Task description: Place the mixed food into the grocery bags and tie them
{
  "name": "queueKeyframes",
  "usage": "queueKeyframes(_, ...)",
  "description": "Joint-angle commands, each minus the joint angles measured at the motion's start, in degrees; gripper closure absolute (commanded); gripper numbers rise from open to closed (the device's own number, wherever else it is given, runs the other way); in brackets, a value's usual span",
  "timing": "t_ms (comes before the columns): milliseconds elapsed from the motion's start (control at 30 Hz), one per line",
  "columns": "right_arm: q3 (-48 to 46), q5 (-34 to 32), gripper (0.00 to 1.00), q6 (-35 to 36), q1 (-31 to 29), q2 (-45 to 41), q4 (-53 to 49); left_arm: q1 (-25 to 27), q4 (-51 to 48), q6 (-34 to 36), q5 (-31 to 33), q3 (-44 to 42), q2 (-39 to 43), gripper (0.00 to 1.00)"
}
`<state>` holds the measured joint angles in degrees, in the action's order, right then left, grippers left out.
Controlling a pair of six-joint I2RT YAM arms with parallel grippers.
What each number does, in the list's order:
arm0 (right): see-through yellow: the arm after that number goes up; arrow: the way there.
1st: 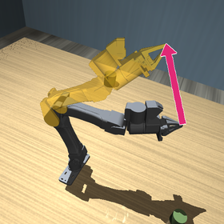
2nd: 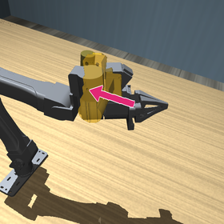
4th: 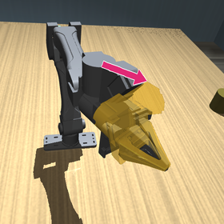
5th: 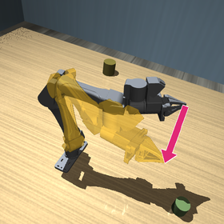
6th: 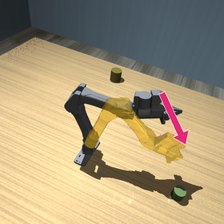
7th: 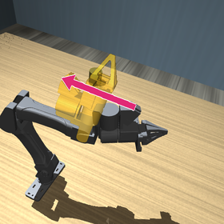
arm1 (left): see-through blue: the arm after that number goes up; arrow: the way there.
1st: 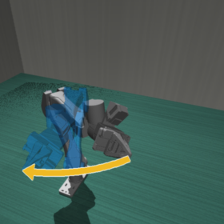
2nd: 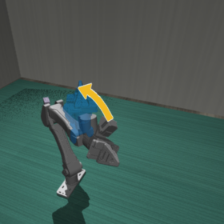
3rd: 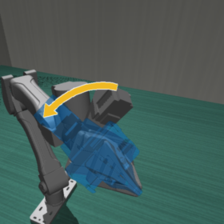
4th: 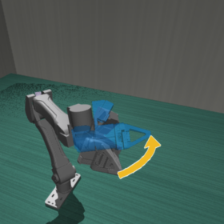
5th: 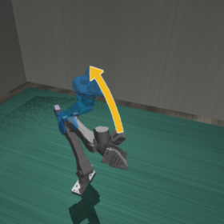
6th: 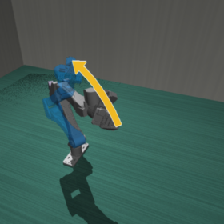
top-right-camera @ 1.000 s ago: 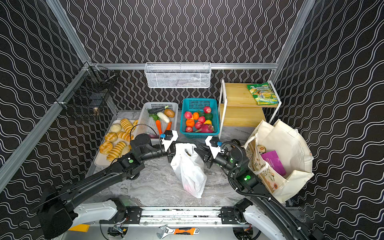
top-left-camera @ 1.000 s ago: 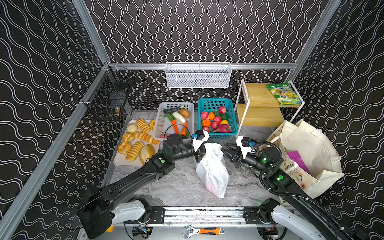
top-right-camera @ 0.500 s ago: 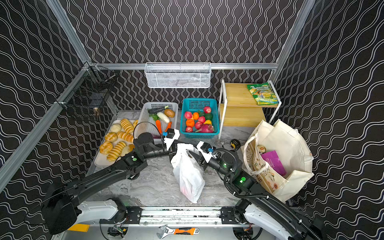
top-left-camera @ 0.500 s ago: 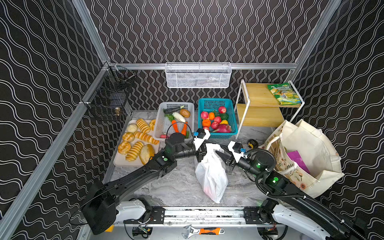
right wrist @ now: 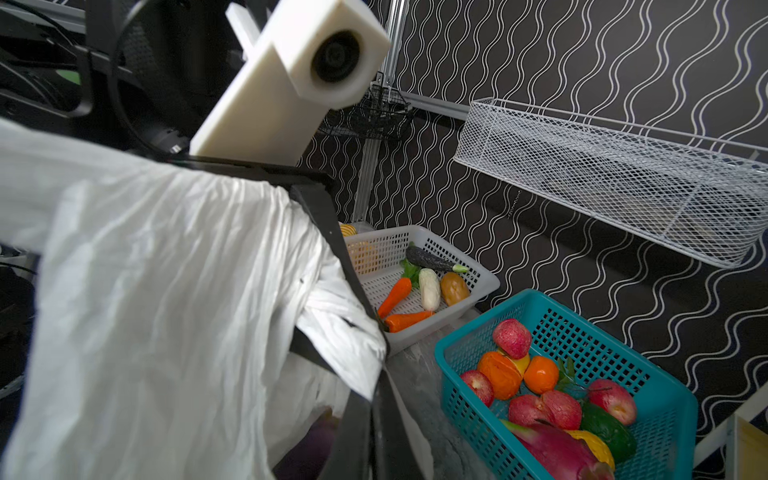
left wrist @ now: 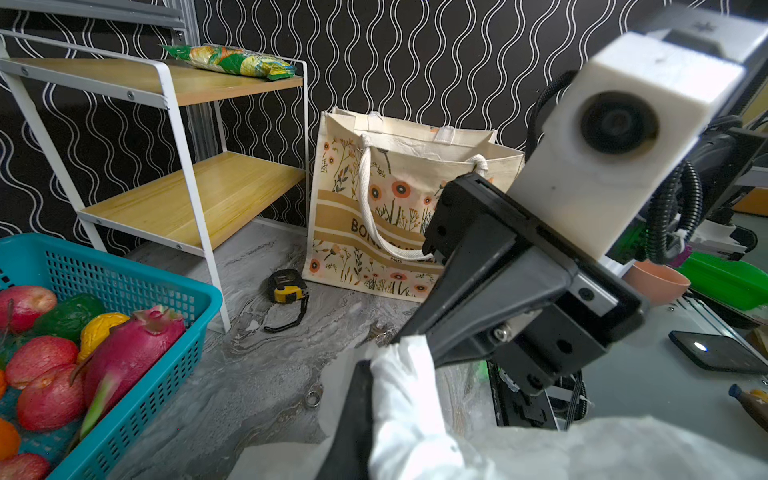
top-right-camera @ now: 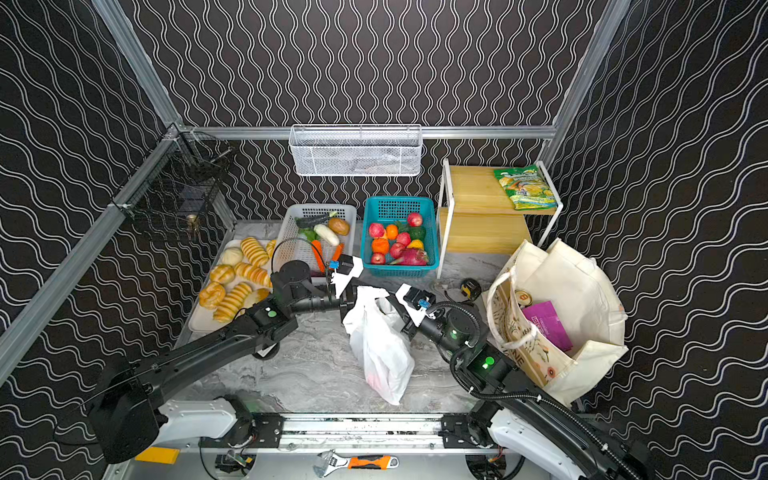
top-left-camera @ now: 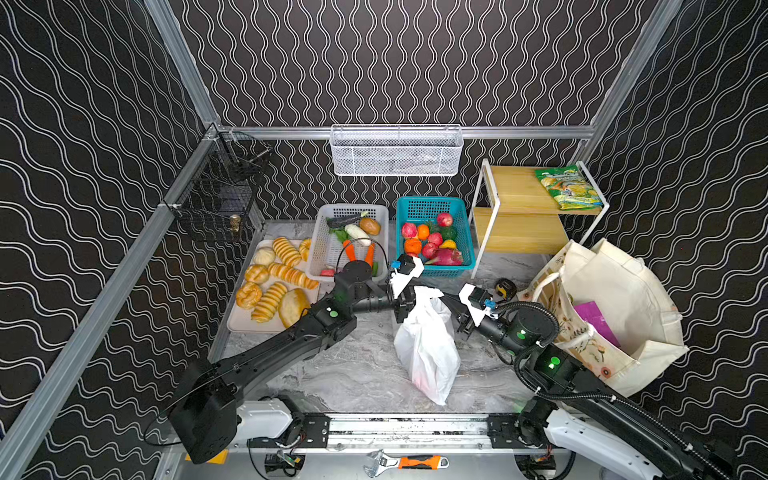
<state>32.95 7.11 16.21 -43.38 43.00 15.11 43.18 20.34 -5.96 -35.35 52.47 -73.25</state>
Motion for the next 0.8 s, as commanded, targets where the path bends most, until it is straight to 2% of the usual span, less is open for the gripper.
queueKeyframes(0,0.39,-2.93,1.0,-0.46,0.05,-0.21,1.38,-0.17,-2.29,1.64,2.8,0.58,0.71,0.94)
queueKeyframes(167,1.5,-4.38,1.0,-2.03,0.05,1.17,-1.08,-0.27,-7.8,4.11,5.57,0.75,2.12,0.73)
queueKeyframes(233,1.59,-4.79,1.0,-2.7,0.06,1.72,-1.1,-0.29,-9.81,4.61,6.78,0.41,3.03,0.55)
queueKeyframes(267,1.59,-5.11,1.0,-3.13,0.07,2.02,-1.03,-0.27,-10.85,5.08,7.45,0.11,3.71,0.5)
queueKeyframes(467,2.18,-8.16,1.0,-5.82,0.05,3.36,0.04,-0.29,-16.47,5.34,10.81,-1.62,8.53,0.29)
queueKeyframes(567,2.97,-11.78,1.0,-8.14,0.07,3.84,0.42,-0.27,-19.24,2.3,14.15,-1.33,11.62,0.21)
queueKeyframes(767,4.54,-19.69,1.0,-12.88,0.05,5.49,0.15,-0.28,-26.79,-0.34,14.69,1.57,15.99,0.17)
